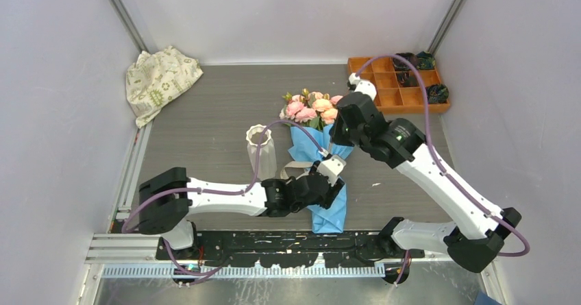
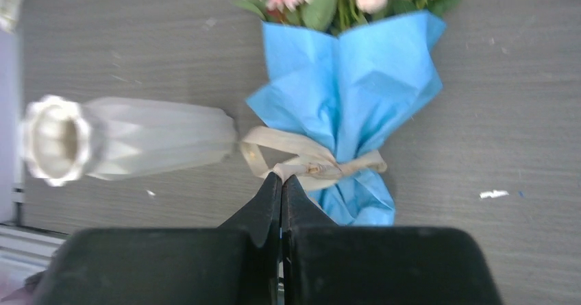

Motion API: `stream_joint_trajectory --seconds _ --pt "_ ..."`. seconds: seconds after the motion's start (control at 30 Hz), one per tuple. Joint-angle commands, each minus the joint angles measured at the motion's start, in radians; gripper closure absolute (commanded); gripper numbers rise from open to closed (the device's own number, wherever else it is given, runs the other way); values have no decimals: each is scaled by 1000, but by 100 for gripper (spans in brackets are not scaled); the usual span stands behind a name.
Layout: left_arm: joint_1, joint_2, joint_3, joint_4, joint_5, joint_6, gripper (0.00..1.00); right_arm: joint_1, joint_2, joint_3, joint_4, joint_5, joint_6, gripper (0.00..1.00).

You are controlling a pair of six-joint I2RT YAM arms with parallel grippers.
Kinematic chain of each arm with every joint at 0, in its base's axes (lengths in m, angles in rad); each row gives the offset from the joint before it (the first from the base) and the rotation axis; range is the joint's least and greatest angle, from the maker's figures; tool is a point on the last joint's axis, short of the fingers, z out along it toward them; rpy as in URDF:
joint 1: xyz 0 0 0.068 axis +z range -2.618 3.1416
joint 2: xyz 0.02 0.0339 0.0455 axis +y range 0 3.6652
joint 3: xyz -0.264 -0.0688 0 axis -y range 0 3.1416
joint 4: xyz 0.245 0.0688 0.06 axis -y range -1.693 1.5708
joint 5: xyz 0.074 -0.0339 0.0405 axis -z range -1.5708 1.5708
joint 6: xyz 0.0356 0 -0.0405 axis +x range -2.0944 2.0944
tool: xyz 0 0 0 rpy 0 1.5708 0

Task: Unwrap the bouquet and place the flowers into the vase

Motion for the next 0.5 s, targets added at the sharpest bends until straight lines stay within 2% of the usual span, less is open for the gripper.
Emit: stream_joint_trajectory --seconds 0.0,0.3,0.47 --pt "11 22 -37 -77 -30 -31 47 9 -51 149 38 66 -36 99" --pt "10 -92 -54 -133 -96 -25 46 10 -85 331 -3 210 -116 99" --pt "10 -117 -79 -158 -119 -38 46 8 -156 347 28 278 -131 99"
